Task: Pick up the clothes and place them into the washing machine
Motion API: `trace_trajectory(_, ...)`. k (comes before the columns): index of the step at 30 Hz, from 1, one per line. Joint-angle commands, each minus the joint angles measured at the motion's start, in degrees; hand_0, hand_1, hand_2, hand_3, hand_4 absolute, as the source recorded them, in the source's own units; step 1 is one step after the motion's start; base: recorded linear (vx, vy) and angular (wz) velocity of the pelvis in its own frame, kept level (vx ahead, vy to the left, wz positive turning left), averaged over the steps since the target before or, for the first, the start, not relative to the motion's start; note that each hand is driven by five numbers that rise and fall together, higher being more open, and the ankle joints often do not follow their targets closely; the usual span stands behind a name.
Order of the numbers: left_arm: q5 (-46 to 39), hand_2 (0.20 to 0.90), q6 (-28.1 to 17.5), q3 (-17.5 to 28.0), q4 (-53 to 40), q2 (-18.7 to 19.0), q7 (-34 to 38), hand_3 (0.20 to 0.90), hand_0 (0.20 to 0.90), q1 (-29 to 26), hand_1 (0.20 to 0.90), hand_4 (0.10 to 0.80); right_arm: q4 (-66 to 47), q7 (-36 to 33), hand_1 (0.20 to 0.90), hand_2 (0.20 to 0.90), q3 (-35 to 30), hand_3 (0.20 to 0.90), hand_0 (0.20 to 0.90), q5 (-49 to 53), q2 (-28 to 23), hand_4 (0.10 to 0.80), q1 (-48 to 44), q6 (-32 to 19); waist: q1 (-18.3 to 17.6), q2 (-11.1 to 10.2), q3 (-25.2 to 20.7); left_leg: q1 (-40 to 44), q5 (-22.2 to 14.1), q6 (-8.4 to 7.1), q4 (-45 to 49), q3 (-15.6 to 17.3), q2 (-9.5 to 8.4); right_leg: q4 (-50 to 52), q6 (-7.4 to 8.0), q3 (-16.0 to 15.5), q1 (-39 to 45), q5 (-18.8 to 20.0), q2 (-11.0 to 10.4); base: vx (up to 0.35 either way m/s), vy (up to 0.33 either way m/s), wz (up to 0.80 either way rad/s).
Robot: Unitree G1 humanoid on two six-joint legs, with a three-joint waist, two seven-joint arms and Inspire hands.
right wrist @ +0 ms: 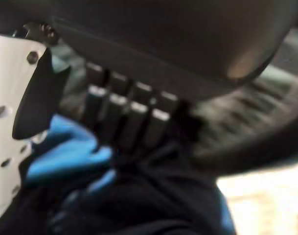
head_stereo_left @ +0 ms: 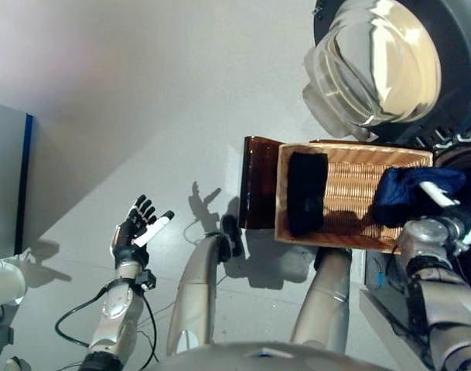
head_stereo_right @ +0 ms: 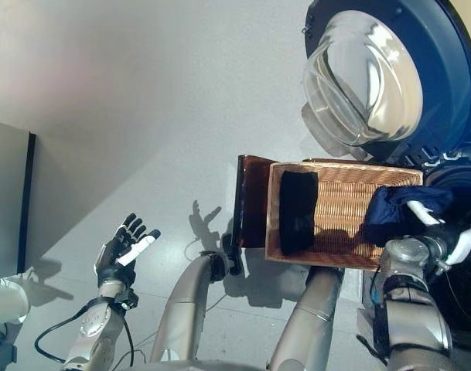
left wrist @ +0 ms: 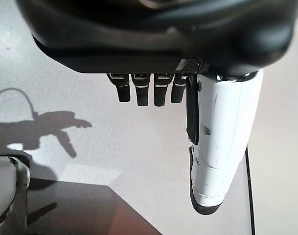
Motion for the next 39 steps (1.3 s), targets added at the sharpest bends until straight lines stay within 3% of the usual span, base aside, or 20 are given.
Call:
trace_trajectory(1,1.4,0.9,-6.8,7.6,-0.7,1.9,-0.2,0.9,0.9,0.5,0.9,0.8,-4.7,-0.7,0.9,0.9,4.7,0.9,0.9,-14.2,-7.5,0.8,0.6,1.1,-0.6,-1.1,-0.7,4.2,-2.0,-6.57,-0.8,-4.4,2.71,-6.9,-3.45,1.8,-0.3,10.1,1.8,0.0,0.0,0.0)
trace_trajectory(11,0.8,0.9,-6.9,6.8,-2.2,3.0,-1.6,0.9,0.9,0.2,0.9,0.8,1.0,2.8,0.9,0.9,15.8,0.9,0.9,-27.6,-8.4,0.8,-1.4,6.1,-0.4,-1.6,-0.5,4.2,-1.7,-6.9,-0.7,-4.3,2.83,-6.8,-3.44,1.9,-0.4,10.4,1.8,0.0,0.0,0.0)
trace_trajectory(18,1.2,0.9,-6.6,7.1,-1.7,2.7,-1.2,0.9,0.9,-0.3,0.9,0.8,0.7,4.3,0.9,0.9,19.0,0.9,0.9,-32.5,-7.4,0.8,-0.7,7.5,-0.7,-2.0,-0.4,4.2,-1.7,-7.01,-0.6,-4.3,2.92,-6.8,-3.5,1.8,-0.5,10.5,1.9,0.0,0.0,0.0)
trace_trajectory(31,2.0,0.9,-6.5,6.4,-1.4,2.1,-1.1,0.9,0.9,-1.8,0.9,0.8,5.3,6.2,0.9,0.9,26.1,0.9,0.9,-41.1,-0.5,0.8,-2.2,11.7,0.0,-1.7,0.0,3.9,-1.7,-6.98,-0.1,-4.2,2.72,-6.7,-3.54,2.1,-0.7,10.6,1.8,0.0,0.001,0.0)
trace_trajectory(39,2.0,0.9,-6.5,5.6,-1.2,2.3,-1.4,0.9,0.9,-2.2,0.9,0.8,6.4,5.0,0.9,0.9,29.1,0.9,0.9,-46.6,1.1,0.8,-3.5,14.8,0.3,-1.5,0.0,4.2,-1.6,-6.97,-0.3,-4.2,2.56,-6.8,-3.47,2.0,-0.3,10.7,1.6,0.0,0.001,-0.01)
